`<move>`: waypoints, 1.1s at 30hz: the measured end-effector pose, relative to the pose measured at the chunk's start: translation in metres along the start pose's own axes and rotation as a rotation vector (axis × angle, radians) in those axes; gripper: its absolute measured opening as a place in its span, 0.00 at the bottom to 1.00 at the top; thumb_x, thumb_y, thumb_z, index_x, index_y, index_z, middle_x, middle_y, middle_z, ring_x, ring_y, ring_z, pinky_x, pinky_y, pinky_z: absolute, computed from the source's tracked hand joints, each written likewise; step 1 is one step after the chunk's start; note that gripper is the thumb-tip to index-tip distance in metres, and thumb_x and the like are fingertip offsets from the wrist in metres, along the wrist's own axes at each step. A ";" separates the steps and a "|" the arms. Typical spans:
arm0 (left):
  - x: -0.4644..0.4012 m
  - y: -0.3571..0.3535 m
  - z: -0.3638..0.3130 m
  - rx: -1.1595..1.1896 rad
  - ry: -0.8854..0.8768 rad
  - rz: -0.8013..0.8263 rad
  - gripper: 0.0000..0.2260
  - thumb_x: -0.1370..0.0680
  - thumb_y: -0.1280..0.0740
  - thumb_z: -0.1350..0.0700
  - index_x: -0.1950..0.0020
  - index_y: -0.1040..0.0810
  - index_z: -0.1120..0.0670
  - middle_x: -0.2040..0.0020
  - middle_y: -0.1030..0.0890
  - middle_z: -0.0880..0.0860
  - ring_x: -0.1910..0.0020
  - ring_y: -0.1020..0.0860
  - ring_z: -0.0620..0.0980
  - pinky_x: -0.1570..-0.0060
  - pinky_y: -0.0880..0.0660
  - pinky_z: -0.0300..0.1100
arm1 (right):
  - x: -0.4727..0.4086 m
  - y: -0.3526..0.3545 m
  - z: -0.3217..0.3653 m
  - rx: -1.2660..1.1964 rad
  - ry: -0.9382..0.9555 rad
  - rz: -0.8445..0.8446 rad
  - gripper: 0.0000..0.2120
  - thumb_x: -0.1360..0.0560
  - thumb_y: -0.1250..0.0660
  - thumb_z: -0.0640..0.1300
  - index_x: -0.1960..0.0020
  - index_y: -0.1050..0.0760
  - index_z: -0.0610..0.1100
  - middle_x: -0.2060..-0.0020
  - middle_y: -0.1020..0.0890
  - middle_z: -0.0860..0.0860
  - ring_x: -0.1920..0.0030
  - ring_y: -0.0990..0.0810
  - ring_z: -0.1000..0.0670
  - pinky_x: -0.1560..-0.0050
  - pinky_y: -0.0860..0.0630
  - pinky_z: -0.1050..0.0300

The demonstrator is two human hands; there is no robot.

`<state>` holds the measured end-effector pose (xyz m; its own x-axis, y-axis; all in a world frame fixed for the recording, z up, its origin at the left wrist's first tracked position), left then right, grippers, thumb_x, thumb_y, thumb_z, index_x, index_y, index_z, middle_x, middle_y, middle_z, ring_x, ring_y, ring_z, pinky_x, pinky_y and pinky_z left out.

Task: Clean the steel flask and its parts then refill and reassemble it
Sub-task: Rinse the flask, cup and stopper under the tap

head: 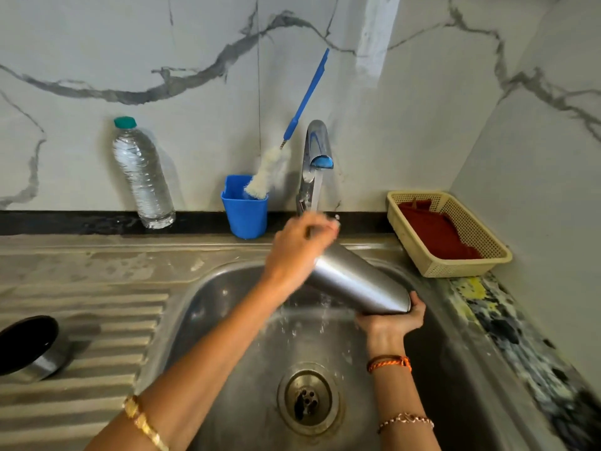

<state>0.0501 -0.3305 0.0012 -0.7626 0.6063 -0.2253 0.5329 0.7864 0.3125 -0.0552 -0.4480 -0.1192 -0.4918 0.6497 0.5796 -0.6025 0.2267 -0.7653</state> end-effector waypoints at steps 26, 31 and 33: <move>-0.031 0.029 0.042 0.273 0.590 -0.117 0.08 0.22 0.38 0.53 0.59 0.25 0.53 0.52 0.24 0.54 0.58 0.27 0.50 0.59 0.31 0.42 | -0.003 -0.048 0.012 0.132 0.120 0.121 0.07 0.30 0.36 0.49 0.58 0.24 0.46 0.60 0.21 0.48 0.57 0.22 0.46 0.52 0.25 0.53; 0.061 0.010 0.110 0.981 0.974 -0.289 0.16 0.28 0.32 0.47 0.46 0.27 0.53 0.47 0.26 0.59 0.48 0.26 0.58 0.56 0.26 0.53 | 0.027 -0.093 -0.004 0.614 0.234 0.158 0.16 0.33 0.27 0.45 0.50 0.30 0.45 0.55 0.23 0.45 0.54 0.22 0.45 0.49 0.22 0.47; 0.085 -0.009 0.129 1.185 0.981 -0.335 0.17 0.26 0.35 0.45 0.44 0.27 0.56 0.49 0.25 0.61 0.51 0.25 0.58 0.60 0.24 0.52 | 0.045 -0.122 -0.028 0.955 0.270 0.353 0.16 0.33 0.26 0.44 0.53 0.32 0.48 0.55 0.24 0.47 0.53 0.23 0.47 0.46 0.23 0.47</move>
<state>0.0283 -0.2709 -0.1398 -0.5807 0.4528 0.6765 -0.0881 0.7912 -0.6052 0.0135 -0.4262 -0.0077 -0.6506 0.7338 0.1955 -0.7549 -0.5968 -0.2720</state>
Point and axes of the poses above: each hand's wrist, its own x-axis away from the middle knuckle, its own y-axis out of the back of the hand, z = x × y, the point moved 6 cm from there along -x, towards the middle knuckle
